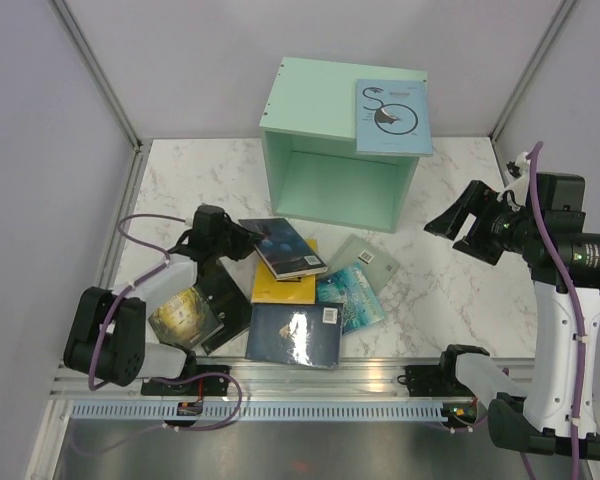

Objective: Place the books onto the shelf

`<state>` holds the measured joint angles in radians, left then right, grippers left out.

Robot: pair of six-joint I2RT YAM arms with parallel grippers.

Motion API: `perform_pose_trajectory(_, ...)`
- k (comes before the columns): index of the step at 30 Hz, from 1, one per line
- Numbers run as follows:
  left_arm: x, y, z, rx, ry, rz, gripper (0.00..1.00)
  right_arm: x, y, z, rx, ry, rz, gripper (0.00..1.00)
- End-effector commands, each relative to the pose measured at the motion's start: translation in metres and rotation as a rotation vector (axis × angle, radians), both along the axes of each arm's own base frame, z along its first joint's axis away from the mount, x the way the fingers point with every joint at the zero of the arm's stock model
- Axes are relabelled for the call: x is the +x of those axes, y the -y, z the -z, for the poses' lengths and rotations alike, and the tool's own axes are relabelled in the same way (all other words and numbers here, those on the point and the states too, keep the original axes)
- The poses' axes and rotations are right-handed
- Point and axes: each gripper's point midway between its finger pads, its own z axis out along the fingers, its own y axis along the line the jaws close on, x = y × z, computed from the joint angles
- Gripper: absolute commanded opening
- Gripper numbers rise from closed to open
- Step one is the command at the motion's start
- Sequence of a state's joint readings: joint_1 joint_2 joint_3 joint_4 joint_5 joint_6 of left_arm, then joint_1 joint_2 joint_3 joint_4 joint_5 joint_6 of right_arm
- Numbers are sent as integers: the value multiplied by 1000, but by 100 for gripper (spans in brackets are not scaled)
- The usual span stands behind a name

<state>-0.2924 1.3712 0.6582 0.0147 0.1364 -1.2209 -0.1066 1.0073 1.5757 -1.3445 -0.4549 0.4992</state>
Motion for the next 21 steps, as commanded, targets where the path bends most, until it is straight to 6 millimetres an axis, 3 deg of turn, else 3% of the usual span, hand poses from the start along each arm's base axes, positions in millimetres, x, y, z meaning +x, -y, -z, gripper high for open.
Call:
perform_pose_trajectory(1, -59, -38, 43, 249, -180, 67, 3, 0, 4, 4, -36, 3, -3, 84)
perform_pose_trajectory(6, -61, -54, 2, 308, -91, 84, 2, 0, -3, 2, 5, 22, -22, 84)
perform_pose_trajectory(10, -50, -56, -54, 309, 49, 95, 2, 3, -15, -5, 67, 50, -62, 85)
perform_pose_trajectory(13, -46, -45, -96, 252, 161, 136, 2, 3, -43, -26, 214, 105, -173, 88)
perform_pose_trajectory(14, -43, -36, -120, 213, 221, 176, 2, 3, -50, -32, 256, 118, -202, 91)
perform_pose_trajectory(15, -42, -31, -134, 191, 255, 197, 2, 0, -66, -51, 355, 149, -269, 94)
perform_pose_trajectory(16, -38, -26, -158, 166, 315, 209, 2, 1, -72, -51, 399, 137, -291, 96)
perform_pose_trajectory(18, -41, -12, -184, 94, 371, 270, 2, -1, -84, -69, 461, 202, -361, 98)
perform_pose_trajectory(19, -40, -6, -208, 53, 428, 279, 2, 1, -85, -71, 493, 190, -346, 98)
perform_pose_trajectory(21, -44, 7, -232, -24, 481, 329, 2, -4, -96, -77, 513, 217, -399, 98)
